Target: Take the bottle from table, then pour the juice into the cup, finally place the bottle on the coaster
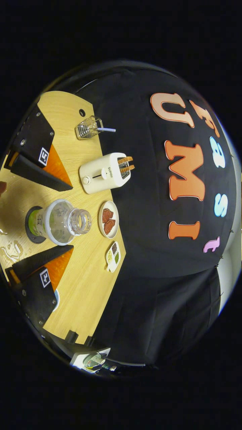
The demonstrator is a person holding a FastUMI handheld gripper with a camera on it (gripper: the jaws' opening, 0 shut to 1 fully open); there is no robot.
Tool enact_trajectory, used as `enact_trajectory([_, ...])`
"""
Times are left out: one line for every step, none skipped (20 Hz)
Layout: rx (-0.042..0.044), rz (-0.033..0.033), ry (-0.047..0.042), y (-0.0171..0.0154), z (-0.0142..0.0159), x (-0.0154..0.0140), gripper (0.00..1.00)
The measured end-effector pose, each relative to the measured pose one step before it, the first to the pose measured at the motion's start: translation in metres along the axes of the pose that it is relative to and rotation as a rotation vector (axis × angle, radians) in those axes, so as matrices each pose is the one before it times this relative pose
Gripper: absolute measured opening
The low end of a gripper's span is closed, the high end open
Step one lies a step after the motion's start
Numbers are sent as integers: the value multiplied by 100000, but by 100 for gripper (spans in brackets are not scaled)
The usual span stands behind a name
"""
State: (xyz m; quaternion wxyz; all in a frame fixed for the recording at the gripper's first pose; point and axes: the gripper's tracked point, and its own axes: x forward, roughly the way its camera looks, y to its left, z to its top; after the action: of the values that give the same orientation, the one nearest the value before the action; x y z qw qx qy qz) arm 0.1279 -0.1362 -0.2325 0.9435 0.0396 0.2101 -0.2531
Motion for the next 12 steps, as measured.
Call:
enact_trajectory([-158,1284,-1202,261,749,-790,95])
enact_trajectory([-103,1309,-1426,92,718,-879,96])
enact_trajectory([-51,1043,-2080,141,1019,-1052,96])
enact_trajectory([208,1218,-2004,74,1077,-1041,96])
enact_trajectory([652,2170,-2029,288,1064,-1293,96])
enact_trajectory([674,2292,-2238,234,1082,-1192,96])
enact_trajectory([444,2105,-2215,331,1253,-1234,97])
enact_trajectory([291,2825,-1585,374,1092,-1203,97])
enact_trajectory([450,3514,-2056,713,1180,-1337,97])
enact_trajectory([198,2749,-2855,546,1482,-1195,97])
enact_trajectory([-351,1570,-2578,384,1413,-1234,97])
enact_trajectory([-410,1065,-2366,46,1106,-1265,97])
